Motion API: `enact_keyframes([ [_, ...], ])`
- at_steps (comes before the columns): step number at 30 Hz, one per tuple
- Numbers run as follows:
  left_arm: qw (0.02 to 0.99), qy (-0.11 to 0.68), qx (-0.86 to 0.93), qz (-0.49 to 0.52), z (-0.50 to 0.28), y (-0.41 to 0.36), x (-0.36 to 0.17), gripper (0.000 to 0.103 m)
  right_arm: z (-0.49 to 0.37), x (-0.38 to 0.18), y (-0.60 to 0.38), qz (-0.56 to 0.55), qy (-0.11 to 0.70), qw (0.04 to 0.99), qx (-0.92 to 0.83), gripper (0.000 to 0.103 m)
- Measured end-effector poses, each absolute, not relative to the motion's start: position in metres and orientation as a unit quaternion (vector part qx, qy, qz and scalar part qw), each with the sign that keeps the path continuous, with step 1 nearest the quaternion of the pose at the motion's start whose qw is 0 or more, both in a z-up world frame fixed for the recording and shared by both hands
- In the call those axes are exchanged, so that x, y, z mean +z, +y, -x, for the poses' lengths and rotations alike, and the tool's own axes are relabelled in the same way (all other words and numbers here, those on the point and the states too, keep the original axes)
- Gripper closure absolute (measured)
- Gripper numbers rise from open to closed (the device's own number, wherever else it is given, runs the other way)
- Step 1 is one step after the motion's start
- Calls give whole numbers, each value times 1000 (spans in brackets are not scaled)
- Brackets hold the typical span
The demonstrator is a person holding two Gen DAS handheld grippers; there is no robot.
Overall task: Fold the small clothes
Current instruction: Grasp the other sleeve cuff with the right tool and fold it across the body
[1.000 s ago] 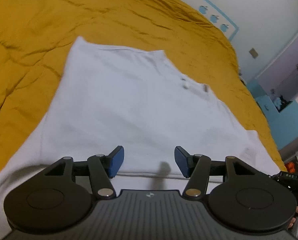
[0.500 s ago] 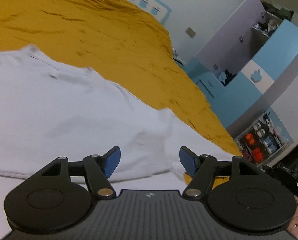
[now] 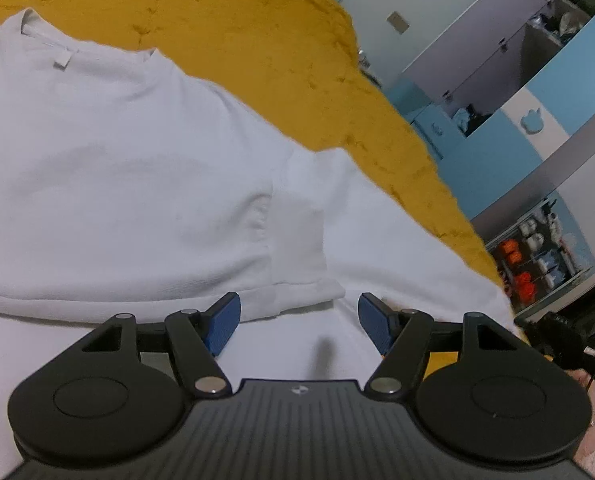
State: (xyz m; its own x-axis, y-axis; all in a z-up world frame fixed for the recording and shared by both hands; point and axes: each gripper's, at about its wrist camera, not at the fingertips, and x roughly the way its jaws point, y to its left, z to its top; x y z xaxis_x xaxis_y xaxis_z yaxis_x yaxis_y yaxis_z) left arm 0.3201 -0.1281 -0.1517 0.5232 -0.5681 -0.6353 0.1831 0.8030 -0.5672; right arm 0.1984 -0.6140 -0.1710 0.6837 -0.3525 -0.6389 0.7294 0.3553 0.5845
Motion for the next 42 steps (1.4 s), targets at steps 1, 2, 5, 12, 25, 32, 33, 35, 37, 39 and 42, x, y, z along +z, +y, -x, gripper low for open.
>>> enact_keyframes([
  [1,844,437,-221,219,-320,-130,-153,24,-200,-174,-617,-460,202,792,-347,55],
  [2,845,438,-220,217,-321,-132,-154,24,-202,-176,-620,-464,192,787,-358,55],
  [5,848,437,-219,205,-319,-137,-157,18,-209,-177,-625,-472,175,782,-367,54],
  [12,853,434,-217,192,-316,-142,-155,15,-215,-177,-633,-471,167,786,-364,101],
  [25,872,419,-159,199,-287,-25,-97,16,-234,-57,-526,-416,115,876,-214,101],
  [32,869,411,-121,249,-244,54,-101,16,-279,-16,-351,-399,131,907,-7,101],
  [33,868,409,-114,259,-239,64,-101,16,-288,-17,-316,-395,146,906,31,101],
  [35,864,407,-105,276,-232,83,-103,16,-298,-25,-260,-386,169,903,83,101],
  [37,862,405,-99,288,-225,100,-106,16,-306,-40,-198,-374,200,896,133,101],
  [39,862,404,-90,294,-218,113,-110,16,-311,-61,-146,-364,228,887,172,97],
  [42,859,396,-70,315,-213,131,-116,16,-318,-100,-82,-344,294,866,215,58],
])
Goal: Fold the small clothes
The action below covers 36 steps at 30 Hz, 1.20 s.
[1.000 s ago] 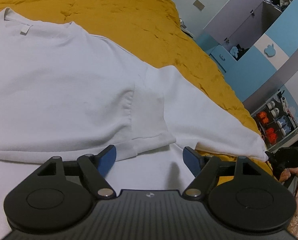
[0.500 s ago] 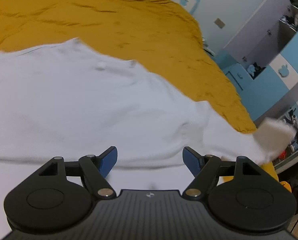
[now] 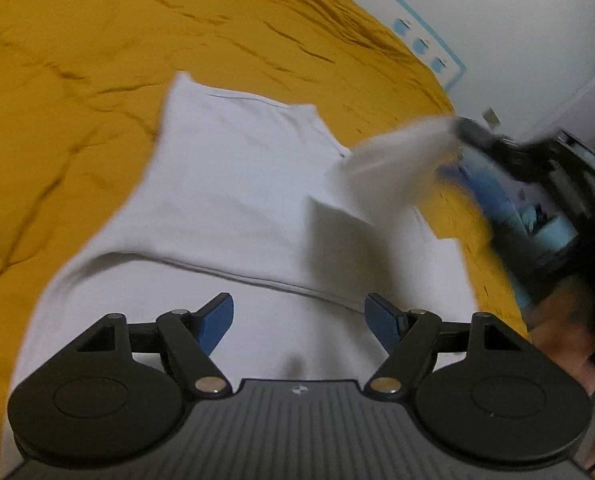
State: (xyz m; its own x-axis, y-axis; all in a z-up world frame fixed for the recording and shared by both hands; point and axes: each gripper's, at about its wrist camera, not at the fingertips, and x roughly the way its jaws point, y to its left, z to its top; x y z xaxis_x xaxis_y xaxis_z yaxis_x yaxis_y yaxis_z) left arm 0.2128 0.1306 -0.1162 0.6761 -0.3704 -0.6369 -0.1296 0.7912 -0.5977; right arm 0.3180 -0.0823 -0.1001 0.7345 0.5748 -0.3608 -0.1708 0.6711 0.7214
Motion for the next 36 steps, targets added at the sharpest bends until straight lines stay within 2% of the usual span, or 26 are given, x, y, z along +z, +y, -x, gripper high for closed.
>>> enact_keyframes([
  [1,857,391,-69,328,-212,135,-118,16,-319,-109,-77,-347,306,860,217,54],
  [4,854,364,-65,366,-213,146,-122,16,-319,-120,-89,-355,316,855,205,53],
  [6,852,346,-62,389,-216,148,-125,16,-318,-120,-115,-361,312,858,189,44],
  [8,846,338,-43,410,-221,151,-130,16,-307,-121,-153,-364,304,864,170,41],
  [14,821,340,-11,459,-234,156,-147,17,-269,-118,-256,-337,284,892,102,37],
  [18,813,345,11,469,-237,157,-157,17,-259,-135,-303,-359,292,883,73,36],
  [29,800,340,36,494,-248,161,-173,17,-270,-150,-271,-342,316,879,100,36],
  [30,802,336,32,493,-249,160,-173,20,-271,-150,-269,-340,315,880,101,36],
  [32,807,328,17,491,-252,159,-173,32,-272,-152,-266,-327,316,886,94,36],
  [33,807,323,5,494,-254,159,-173,51,-273,-152,-265,-318,317,889,91,36],
  [34,807,319,-3,497,-254,159,-172,83,-273,-152,-265,-315,319,889,90,36],
  [35,811,314,-5,494,-254,160,-169,98,-274,-153,-266,-315,322,889,88,36],
  [36,819,306,-1,486,-251,159,-164,98,-275,-155,-267,-316,325,887,85,36],
])
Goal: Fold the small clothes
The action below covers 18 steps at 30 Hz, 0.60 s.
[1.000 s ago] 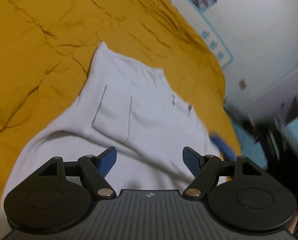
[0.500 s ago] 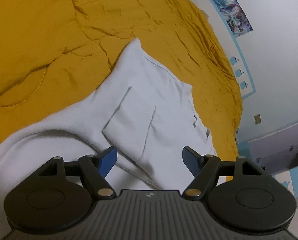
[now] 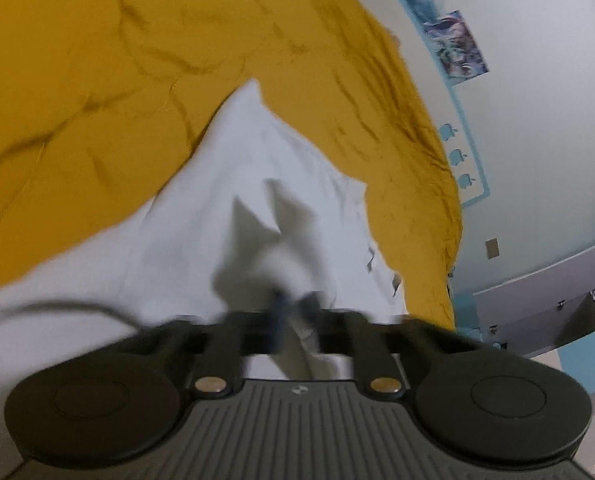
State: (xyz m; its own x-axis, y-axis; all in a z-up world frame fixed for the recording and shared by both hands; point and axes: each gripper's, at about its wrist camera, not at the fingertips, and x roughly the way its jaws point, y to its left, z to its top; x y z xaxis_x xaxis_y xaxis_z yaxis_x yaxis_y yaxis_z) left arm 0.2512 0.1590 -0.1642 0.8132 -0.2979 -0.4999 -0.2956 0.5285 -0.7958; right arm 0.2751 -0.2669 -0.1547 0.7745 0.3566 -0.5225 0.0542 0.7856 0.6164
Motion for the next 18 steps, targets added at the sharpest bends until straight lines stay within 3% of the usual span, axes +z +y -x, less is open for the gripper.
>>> enact_keyframes([
  [4,871,243,5,427,-225,158,-129,100,-274,-156,-272,-310,327,890,71,36],
  [8,870,277,29,408,-221,167,-140,100,-275,-150,-270,-231,323,917,26,36],
  [14,858,309,31,410,-216,166,-156,100,-276,-154,-236,146,314,937,-39,37],
  [18,864,298,12,405,-220,157,-144,98,-278,-180,-218,315,303,899,-9,66],
])
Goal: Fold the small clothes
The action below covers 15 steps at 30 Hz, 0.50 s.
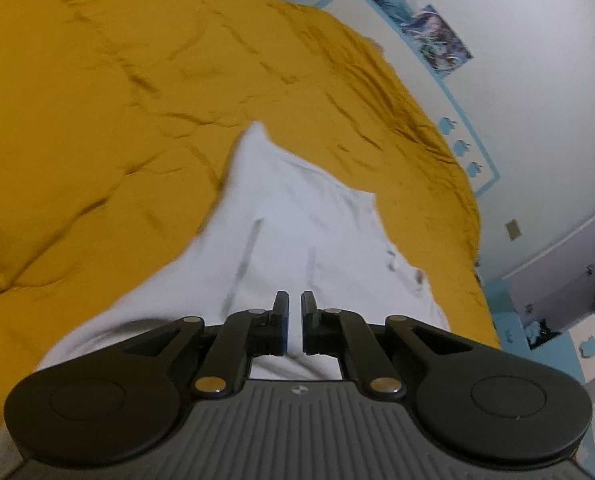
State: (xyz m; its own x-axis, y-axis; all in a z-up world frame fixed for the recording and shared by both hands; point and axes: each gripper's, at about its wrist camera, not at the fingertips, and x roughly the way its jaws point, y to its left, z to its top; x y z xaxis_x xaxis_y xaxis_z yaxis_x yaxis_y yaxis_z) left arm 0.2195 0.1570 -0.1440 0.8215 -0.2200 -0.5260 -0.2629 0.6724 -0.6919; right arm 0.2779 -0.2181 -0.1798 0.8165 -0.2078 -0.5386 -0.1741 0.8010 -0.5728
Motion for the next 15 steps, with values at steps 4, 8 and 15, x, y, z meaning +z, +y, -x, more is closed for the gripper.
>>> enact_keyframes([
  [4,872,304,-12,383,-236,145,-134,84,-294,-194,-220,336,319,886,-7,67],
  [8,871,333,-21,361,-257,134,-138,72,-307,-200,-229,317,346,883,4,101],
  [15,873,360,-1,330,-261,126,-151,58,-282,-203,-238,316,368,874,18,103],
])
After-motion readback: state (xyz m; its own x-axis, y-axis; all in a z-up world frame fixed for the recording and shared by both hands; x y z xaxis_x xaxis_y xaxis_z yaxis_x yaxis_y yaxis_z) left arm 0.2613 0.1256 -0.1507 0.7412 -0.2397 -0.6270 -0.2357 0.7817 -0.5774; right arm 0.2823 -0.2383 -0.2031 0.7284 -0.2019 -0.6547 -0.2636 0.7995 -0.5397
